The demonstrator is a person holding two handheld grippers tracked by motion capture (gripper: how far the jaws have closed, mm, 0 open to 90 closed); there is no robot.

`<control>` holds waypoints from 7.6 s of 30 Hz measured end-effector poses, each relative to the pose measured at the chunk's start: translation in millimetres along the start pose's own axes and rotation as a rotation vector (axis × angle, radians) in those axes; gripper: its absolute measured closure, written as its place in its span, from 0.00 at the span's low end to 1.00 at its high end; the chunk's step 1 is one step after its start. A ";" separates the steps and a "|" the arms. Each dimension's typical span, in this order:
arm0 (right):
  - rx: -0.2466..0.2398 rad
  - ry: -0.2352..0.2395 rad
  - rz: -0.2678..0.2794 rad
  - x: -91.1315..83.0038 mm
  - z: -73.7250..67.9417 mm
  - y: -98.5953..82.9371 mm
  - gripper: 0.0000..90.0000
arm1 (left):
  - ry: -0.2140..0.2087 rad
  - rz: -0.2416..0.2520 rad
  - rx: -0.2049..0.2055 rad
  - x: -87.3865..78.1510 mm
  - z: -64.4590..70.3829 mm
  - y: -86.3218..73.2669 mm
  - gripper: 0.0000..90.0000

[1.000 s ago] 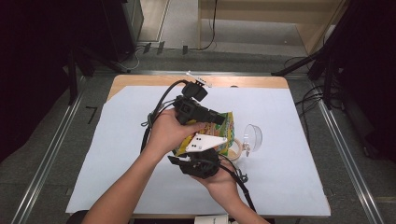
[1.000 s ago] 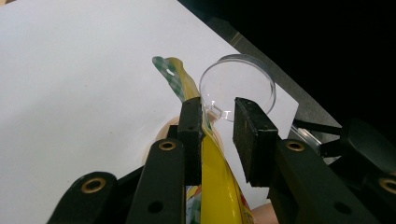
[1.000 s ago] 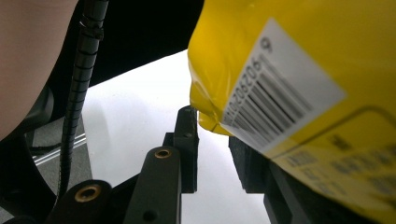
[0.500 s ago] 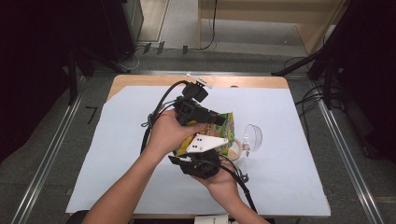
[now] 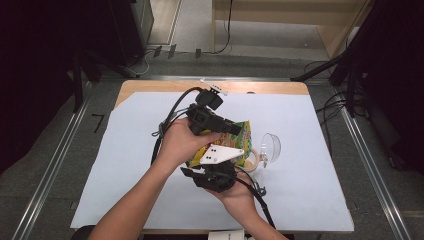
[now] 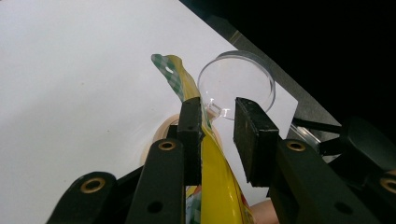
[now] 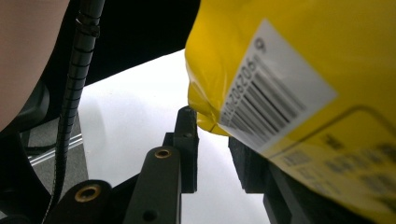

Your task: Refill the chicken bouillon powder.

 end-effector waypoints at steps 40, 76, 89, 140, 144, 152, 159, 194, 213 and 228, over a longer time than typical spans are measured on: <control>0.022 -0.004 0.029 1.0 -0.4 -1.1 0.84 | 0.018 -0.004 0.027 -0.4 6.3 0.5 0.82; 0.040 -0.006 -0.037 -0.5 0.0 4.1 0.82 | 0.001 -0.007 -0.020 1.8 -3.3 2.0 0.82; -0.031 -0.026 -0.025 -2.3 -2.9 5.0 0.83 | 0.013 -0.009 -0.012 -0.1 1.0 3.1 0.80; 0.025 -0.007 -0.009 -1.9 0.7 4.3 0.84 | -0.005 -0.036 -0.024 6.8 -1.0 5.8 0.80; 0.030 -0.010 -0.014 -1.5 2.8 7.2 0.84 | -0.012 -0.035 -0.031 6.8 -2.6 9.0 0.80; 0.032 -0.009 -0.017 0.1 2.9 7.1 0.84 | -0.016 -0.035 -0.040 6.2 -4.3 6.9 0.80; 0.015 -0.001 -0.028 2.2 1.4 4.3 0.82 | -0.012 -0.020 -0.033 2.9 -4.9 3.9 0.80; -0.012 0.002 0.012 1.2 -0.3 2.0 0.81 | 0.029 -0.032 0.019 2.9 4.2 3.9 0.89; 0.003 0.035 -0.022 0.0 -2.6 8.1 0.79 | 0.008 -0.013 -0.010 -2.5 -2.1 6.8 0.92; 0.024 0.010 -0.016 1.8 2.3 12.5 0.76 | -0.014 -0.056 -0.035 5.6 -9.8 14.2 0.92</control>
Point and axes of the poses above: each handheld gripper's, and its own axes: x roughly forward along the jaws, y roughly out of its top, z roughly to its right, the point moved 4 cm from there along x, roughly forward along the jaws, and after that the axes turned 15 degrees about z, right-handed, at the moved point
